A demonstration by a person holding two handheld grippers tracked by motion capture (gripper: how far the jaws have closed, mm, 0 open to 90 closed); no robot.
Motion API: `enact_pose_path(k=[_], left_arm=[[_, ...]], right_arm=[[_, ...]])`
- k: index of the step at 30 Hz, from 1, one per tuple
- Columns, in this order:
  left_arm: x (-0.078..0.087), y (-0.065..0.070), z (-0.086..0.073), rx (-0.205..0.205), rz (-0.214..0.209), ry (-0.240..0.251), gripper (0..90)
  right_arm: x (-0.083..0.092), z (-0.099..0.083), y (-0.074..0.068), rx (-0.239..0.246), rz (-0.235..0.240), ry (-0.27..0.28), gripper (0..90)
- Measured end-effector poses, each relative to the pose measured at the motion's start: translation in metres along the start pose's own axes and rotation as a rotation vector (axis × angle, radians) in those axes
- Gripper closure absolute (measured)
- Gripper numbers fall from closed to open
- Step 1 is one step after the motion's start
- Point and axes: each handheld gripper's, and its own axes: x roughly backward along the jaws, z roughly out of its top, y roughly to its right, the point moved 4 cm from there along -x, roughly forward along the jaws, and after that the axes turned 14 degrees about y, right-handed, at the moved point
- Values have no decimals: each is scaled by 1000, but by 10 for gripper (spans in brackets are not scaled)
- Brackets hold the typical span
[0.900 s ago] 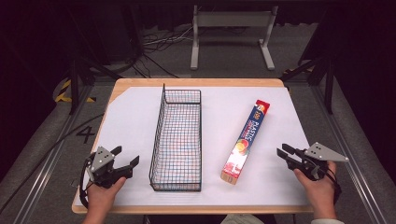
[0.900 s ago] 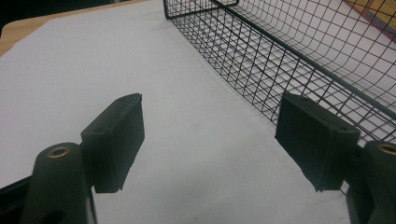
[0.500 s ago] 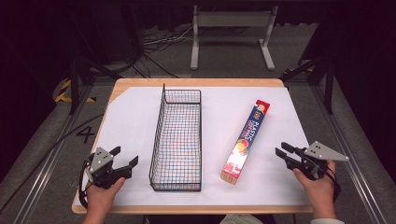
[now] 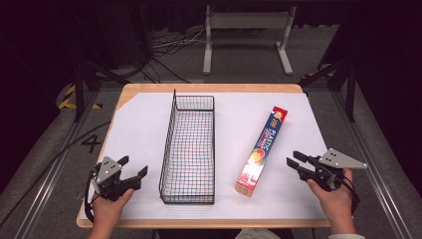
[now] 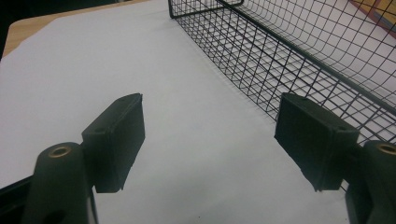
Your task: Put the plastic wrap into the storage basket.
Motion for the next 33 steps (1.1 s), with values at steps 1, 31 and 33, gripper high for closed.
enact_pose_path(k=[1, 31, 33], left_arm=[[0, 0, 0, -1, 1, -4, 245], [-1, -1, 0, -2, 12, -16, 256], [0, -2, -1, 4, 15, -17, 256]], right_arm=[[-1, 1, -2, 4, 8, -3, 630], [-62, 42, -78, 0, 299, -147, 900], [-66, 43, -81, 7, 309, -156, 900]])
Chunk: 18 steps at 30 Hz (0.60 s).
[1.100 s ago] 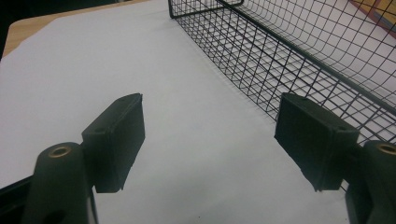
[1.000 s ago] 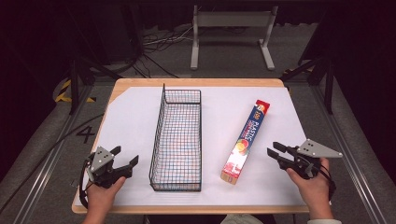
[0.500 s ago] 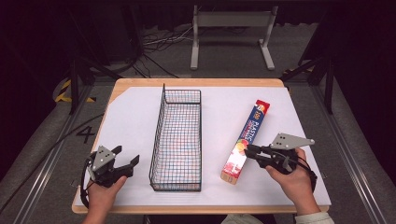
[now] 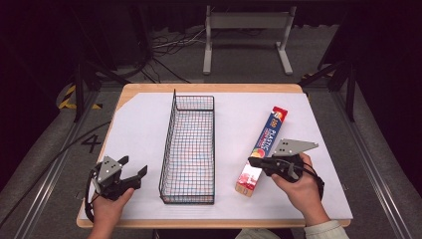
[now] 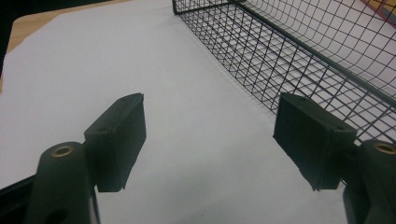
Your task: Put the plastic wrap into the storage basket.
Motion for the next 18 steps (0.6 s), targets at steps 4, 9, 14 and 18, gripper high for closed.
enact_pose_path(k=[4, 9, 14, 18], left_arm=[[1, -1, 0, -3, 4, 2, 256], [1, -1, -1, -2, 7, 0, 256], [1, -2, -1, -2, 8, -1, 256], [0, -2, -1, -3, 7, -3, 256]], right_arm=[[-8, 4, -2, 0, 15, -17, 900], [-19, 6, -4, -12, 36, -62, 900], [-30, 4, -4, -14, 53, -130, 900], [-36, 3, -4, -14, 59, -169, 900]])
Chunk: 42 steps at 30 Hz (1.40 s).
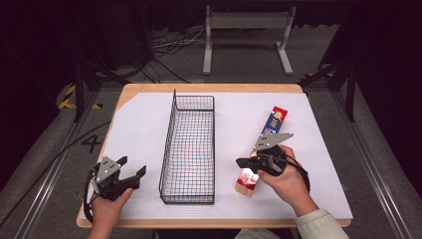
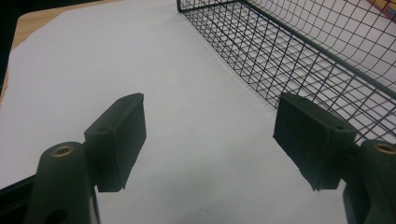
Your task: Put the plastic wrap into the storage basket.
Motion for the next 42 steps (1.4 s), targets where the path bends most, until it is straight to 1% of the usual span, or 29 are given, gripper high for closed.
enact_pose_path(k=[2, 3, 4, 9, 10, 15, 16, 18, 19, 21, 26, 27, 28, 32, 33, 37, 40, 42], left_arm=[[0, 0, 0, -1, 2, -2, 256], [-1, 0, 0, 1, 1, -4, 256], [-1, 0, 0, 1, 2, -4, 256], [-1, 0, 0, 4, 3, -6, 257], [-1, 0, 0, 4, 3, -6, 257], [-1, 0, -1, 7, 5, -10, 257], [-1, 0, -1, 7, 5, -10, 257], [-1, -1, -1, 5, 7, -9, 258], [-1, -1, -1, 5, 7, -9, 258], [-1, -1, -1, 8, 6, -8, 258], [-1, -1, -1, 6, 7, -9, 258], [-2, -1, -1, 6, 7, -9, 258], [-2, -1, -1, 6, 6, -9, 258], [-2, 0, -1, 6, 4, -11, 258], [-2, 0, -1, 7, 3, -11, 258], [-2, 0, 0, 8, 3, -9, 258], [-1, 0, 0, 7, 3, -10, 258], [-1, 0, 0, 6, 5, -7, 258]], right_arm=[[-5, -1, 1, -1, 3, -30, 900], [-8, -2, 2, -5, 7, -54, 900], [-8, -2, 2, -5, 7, -54, 900], [-20, -7, 4, -2, 7, -147, 900], [-20, -7, 4, -2, 7, -147, 900], [-29, -10, 5, 3, 14, -199, 900], [-29, -10, 5, 3, 14, -199, 900], [-35, -12, 4, 12, 19, -237, 900], [-35, -12, 4, 12, 19, -237, 900], [-40, -15, 4, 12, 23, -267, 900], [-46, -19, 3, 8, 24, -306, 900], [-46, -19, 3, 8, 24, -306, 900], [-48, -20, 3, 16, 27, -323, 900], [-50, -22, 2, 28, 16, -350, 900], [-51, -24, 1, 27, 13, -374, 900], [-52, -24, 0, 27, 11, -388, 900], [-51, -23, -1, 28, 2, -418, 900], [-51, -23, -1, 21, 3, -444, 900]])
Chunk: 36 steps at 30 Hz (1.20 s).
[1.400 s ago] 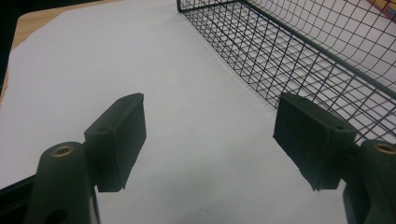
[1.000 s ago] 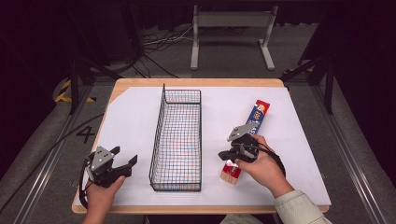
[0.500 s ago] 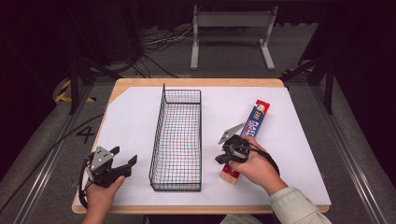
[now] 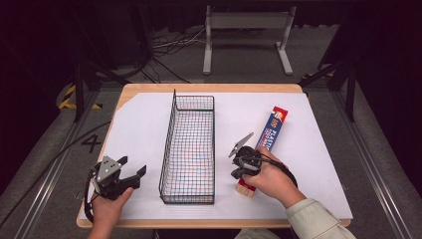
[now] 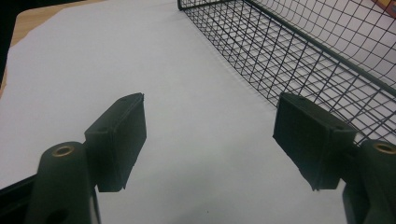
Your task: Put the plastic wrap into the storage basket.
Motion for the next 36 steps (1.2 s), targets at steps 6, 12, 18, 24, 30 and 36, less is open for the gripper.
enact_pose_path(k=[6, 12, 18, 24, 30, 36], left_arm=[[1, -1, 0, 3, 3, 5, 258], [1, 0, 0, 3, 4, 3, 258], [0, 0, 1, 0, 3, 1, 258], [-1, 1, 1, -1, 1, 1, 258], [-2, 1, 1, -2, -1, 1, 258], [-2, 1, 1, -1, 1, 2, 259]], right_arm=[[5, -2, -2, -19, 15, -119, 900], [15, -12, -3, -46, 20, -186, 900], [21, -20, -2, -58, 21, -249, 900], [33, -37, 1, -91, 25, -306, 900], [38, -48, 4, -123, 26, -336, 900], [46, -60, 9, -148, 9, -363, 900]])
